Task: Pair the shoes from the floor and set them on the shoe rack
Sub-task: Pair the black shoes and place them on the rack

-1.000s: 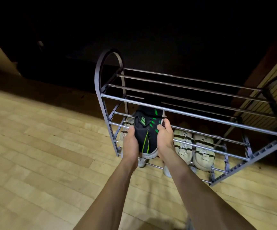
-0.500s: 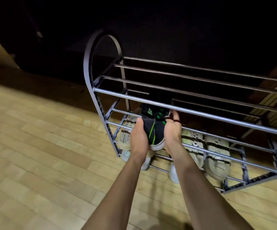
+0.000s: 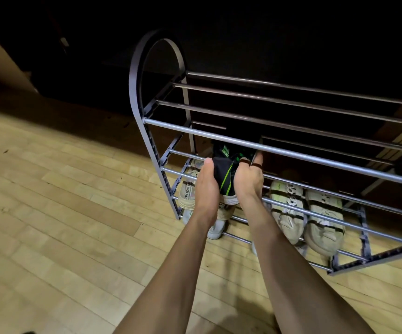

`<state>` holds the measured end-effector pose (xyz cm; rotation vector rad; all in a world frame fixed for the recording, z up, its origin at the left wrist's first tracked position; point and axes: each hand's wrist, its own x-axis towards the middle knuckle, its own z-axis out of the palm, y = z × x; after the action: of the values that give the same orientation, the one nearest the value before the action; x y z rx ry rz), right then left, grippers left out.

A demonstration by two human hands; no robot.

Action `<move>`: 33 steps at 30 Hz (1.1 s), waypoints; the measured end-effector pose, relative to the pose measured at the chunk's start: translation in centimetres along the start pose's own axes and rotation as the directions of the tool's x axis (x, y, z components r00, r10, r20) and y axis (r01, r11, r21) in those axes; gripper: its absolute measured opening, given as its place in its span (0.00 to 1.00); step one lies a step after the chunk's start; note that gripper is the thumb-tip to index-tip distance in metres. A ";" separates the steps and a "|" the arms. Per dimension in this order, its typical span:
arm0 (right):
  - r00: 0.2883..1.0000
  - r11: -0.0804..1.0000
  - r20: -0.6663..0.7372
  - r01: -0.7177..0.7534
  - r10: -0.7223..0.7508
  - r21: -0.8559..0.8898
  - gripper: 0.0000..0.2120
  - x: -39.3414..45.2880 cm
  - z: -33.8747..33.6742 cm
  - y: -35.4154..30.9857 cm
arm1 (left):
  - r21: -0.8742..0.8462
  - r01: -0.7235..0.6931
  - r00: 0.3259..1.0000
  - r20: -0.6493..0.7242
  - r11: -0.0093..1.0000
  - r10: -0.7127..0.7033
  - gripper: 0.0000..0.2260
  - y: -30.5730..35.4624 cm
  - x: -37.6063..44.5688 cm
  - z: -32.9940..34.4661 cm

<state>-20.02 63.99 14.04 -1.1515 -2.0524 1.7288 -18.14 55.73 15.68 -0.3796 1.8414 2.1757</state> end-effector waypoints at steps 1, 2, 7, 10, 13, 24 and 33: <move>1.000 1.000 -0.016 0.015 -0.016 -0.023 0.28 0.0 -0.1 0.0 | -0.004 -0.001 1.000 0.024 1.000 0.001 0.24 0.1 -0.1 0.1; 0.999 0.999 -0.027 0.028 -0.029 -0.040 0.28 0.1 -0.3 0.1 | -0.001 -0.010 0.999 0.040 1.000 0.010 0.25 0.1 -0.3 0.2; 0.999 0.997 -0.030 0.025 -0.028 -0.076 0.26 0.9 -1.3 0.4 | 0.107 -0.061 0.996 0.070 0.992 0.054 0.25 -0.2 -0.4 1.2; 0.999 0.998 -0.005 0.050 -0.050 -0.039 0.27 1.0 -1.5 0.8 | 0.139 -0.115 0.992 0.070 0.984 0.106 0.23 -0.2 -0.4 1.6; 0.998 0.998 -0.026 0.061 -0.061 0.007 0.27 0.8 -1.3 1.1 | 0.153 -0.126 0.991 0.062 0.980 0.118 0.20 -0.3 -0.7 1.6; 0.994 0.990 0.043 0.109 -0.105 -0.087 0.21 -3.4 -5.2 1.0 | 0.034 -0.096 0.994 0.055 0.995 0.094 0.22 1.8 -1.5 -3.9; 0.911 0.956 0.339 0.281 -0.236 -0.090 0.24 -15.2 -10.1 -4.2 | 0.080 -0.267 0.963 0.046 0.960 0.264 0.19 8.2 -11.6 -10.9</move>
<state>-5.40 61.13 25.33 -0.6124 -2.4192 1.7596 -10.08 43.25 25.67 -0.0782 2.0616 2.2426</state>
